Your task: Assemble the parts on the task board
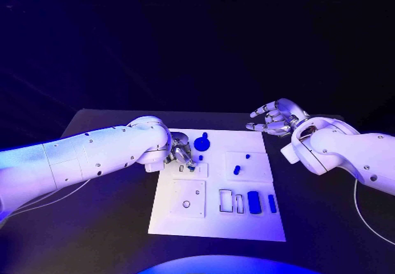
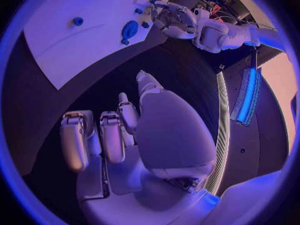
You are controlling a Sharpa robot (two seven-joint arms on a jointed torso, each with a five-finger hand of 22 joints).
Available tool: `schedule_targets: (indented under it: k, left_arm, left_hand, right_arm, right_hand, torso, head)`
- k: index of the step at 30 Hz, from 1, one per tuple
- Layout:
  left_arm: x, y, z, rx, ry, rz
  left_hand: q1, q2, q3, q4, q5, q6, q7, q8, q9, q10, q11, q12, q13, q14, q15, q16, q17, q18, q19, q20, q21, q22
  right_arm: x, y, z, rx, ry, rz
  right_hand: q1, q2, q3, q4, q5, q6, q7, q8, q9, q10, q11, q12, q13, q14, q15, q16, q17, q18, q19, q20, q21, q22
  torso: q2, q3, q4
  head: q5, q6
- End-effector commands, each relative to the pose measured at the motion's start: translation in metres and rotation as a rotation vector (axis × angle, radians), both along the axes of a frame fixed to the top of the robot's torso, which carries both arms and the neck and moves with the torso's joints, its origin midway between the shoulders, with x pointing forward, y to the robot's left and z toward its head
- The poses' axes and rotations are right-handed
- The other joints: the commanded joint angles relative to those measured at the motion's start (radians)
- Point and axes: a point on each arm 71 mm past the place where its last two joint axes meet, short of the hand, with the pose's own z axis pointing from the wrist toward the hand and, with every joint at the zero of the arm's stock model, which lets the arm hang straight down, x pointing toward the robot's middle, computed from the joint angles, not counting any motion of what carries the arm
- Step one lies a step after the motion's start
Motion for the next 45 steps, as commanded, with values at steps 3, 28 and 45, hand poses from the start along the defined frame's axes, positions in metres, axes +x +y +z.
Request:
schedule_targets:
  k: [3, 28, 45]
  left_arm:
    - [-0.0022, -0.0006, -0.0011, 0.018, 0.016, -0.024]
    - [-0.0036, 0.0009, -0.0034, 0.037, 0.046, -0.044]
    - [-0.0019, -0.0023, -0.0047, 0.036, 0.055, -0.045]
  left_hand:
    - [-0.017, -0.002, 0.191, -0.182, 0.009, 0.024, -0.017, 0.006, 0.142, 0.01, -0.003, 0.007, 0.003, 0.091, -0.009, 0.001, 0.218, -0.016, 0.007, -0.001, 0.004, 0.008]
    - [-0.059, -0.006, 0.214, -0.193, 0.024, 0.039, -0.026, 0.019, 0.16, 0.027, -0.01, 0.016, 0.014, 0.092, -0.015, 0.003, 0.222, -0.015, 0.005, -0.006, 0.0, 0.001]
    - [-0.105, 0.002, 0.218, -0.191, 0.023, 0.065, -0.043, 0.037, 0.181, 0.058, -0.024, 0.039, 0.045, 0.094, -0.026, 0.007, 0.229, -0.018, 0.015, -0.016, 0.004, 0.014]
  right_arm:
    - [-0.0002, 0.0009, -0.0004, -0.006, -0.001, 0.015]
    - [-0.0002, -0.0006, -0.0016, -0.009, 0.004, 0.015]
    - [0.0, -0.0006, -0.0016, -0.01, 0.004, 0.015]
  right_hand:
    - [0.006, 0.002, 0.007, 0.001, 0.006, 0.006, 0.001, -0.002, -0.001, -0.008, 0.002, 0.0, -0.002, 0.084, 0.004, -0.006, 0.174, 0.001, 0.073, 0.004, -0.007, 0.233]
    - [0.005, 0.001, 0.009, 0.001, 0.007, 0.007, 0.001, -0.002, -0.001, -0.009, 0.002, -0.001, -0.003, 0.084, 0.004, -0.006, 0.174, 0.002, 0.072, 0.004, -0.008, 0.233]
    - [0.003, 0.0, 0.01, 0.002, 0.007, 0.007, 0.001, -0.001, -0.002, -0.009, 0.002, -0.001, -0.003, 0.084, 0.004, -0.007, 0.173, 0.002, 0.072, 0.004, -0.009, 0.232]
  torso:
    - [0.0, -0.0002, 0.0002]
    - [0.0, -0.0002, 0.0]
    - [0.0, 0.001, -0.0007]
  head:
    - [0.001, -0.002]
    - [0.002, -0.009]
    - [0.003, -0.014]
